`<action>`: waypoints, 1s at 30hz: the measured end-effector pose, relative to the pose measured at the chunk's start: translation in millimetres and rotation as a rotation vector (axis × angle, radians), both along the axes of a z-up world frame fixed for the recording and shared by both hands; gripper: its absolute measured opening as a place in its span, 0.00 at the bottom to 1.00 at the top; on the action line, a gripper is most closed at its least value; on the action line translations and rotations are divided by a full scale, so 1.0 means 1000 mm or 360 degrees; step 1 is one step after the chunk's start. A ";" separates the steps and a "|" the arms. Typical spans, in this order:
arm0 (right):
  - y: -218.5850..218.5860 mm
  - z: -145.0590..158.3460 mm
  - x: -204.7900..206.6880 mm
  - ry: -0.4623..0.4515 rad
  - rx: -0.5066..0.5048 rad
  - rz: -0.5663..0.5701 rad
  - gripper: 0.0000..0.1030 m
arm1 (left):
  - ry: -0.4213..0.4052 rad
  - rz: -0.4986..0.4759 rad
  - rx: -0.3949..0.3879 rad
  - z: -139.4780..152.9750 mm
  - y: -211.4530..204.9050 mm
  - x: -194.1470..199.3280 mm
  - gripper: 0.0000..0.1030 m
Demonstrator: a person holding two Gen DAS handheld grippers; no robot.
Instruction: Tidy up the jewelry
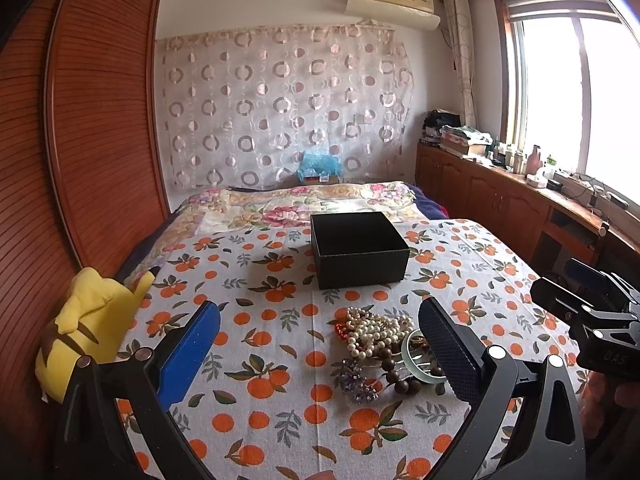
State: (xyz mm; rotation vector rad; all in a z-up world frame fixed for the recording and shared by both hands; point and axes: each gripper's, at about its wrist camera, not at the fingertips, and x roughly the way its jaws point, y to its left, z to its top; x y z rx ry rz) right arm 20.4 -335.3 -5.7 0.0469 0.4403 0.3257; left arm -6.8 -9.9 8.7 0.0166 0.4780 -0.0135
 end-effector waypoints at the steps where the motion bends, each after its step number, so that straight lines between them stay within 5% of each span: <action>1: 0.003 0.002 0.000 0.0000 0.0000 -0.0003 0.98 | 0.0002 0.0000 0.0000 0.001 -0.001 0.000 0.93; 30: 0.000 -0.003 0.002 0.0006 0.0002 0.0001 0.98 | 0.0008 0.0001 0.0001 0.000 -0.003 0.000 0.93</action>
